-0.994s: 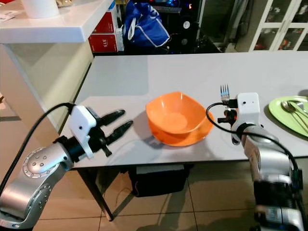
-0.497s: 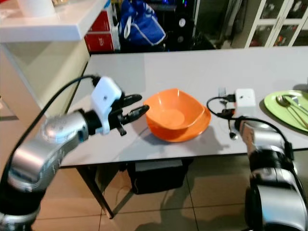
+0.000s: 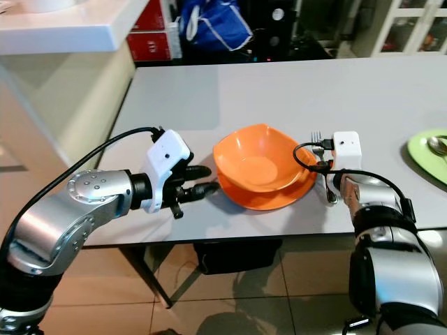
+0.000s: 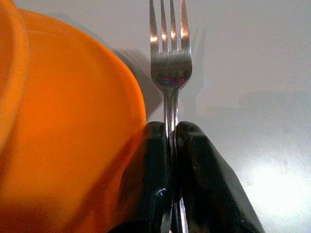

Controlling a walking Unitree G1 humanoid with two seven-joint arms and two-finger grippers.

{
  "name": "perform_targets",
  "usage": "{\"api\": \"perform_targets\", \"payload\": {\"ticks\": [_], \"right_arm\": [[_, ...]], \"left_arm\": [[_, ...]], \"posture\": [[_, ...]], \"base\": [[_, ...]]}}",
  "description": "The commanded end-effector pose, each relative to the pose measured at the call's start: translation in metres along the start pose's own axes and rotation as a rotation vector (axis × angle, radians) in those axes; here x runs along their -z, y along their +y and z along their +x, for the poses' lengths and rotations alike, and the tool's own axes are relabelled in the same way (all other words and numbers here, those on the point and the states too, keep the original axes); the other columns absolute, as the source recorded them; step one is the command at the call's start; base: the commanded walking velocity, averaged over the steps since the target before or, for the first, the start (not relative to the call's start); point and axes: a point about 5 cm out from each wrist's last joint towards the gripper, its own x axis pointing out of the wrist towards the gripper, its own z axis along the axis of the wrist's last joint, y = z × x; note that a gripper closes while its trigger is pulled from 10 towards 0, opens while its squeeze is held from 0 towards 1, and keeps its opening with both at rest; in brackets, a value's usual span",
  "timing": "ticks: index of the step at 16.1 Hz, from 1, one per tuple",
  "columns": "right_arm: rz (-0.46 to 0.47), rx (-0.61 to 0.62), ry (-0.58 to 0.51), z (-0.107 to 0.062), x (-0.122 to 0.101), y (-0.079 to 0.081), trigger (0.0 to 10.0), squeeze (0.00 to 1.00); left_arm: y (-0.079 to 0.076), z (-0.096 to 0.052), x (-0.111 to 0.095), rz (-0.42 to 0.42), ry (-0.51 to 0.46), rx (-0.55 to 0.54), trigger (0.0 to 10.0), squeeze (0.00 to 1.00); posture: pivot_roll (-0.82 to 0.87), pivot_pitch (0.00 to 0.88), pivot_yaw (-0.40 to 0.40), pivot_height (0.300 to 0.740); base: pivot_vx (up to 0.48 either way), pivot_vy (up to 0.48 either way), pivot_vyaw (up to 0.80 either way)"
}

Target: Setting the table

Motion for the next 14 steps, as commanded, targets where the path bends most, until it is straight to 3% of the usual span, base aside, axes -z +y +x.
{"api": "perform_targets", "payload": {"ticks": [1,11,14], "right_arm": [[-0.022,0.005,-0.032,0.000,-0.010,0.001,10.0,0.00],[-0.100,0.104,0.006,-0.007,-0.013,-0.026,10.0,0.00],[-0.069,0.089,0.020,-0.007,-0.008,-0.026,10.0,0.00]], "left_arm": [[-0.004,-0.001,-0.004,0.023,0.005,0.030,10.0,0.00],[-0.010,-0.002,-0.008,0.019,-0.001,0.051,10.0,0.00],[-0.012,0.000,-0.009,0.019,-0.004,0.071,10.0,0.00]], "posture": [[0.01,0.019,0.084,0.740],[0.01,0.033,0.076,0.740],[0.01,0.035,0.079,0.740]], "base": [[0.000,0.000,0.00],[0.000,0.000,0.00],[0.000,0.000,0.00]]}}
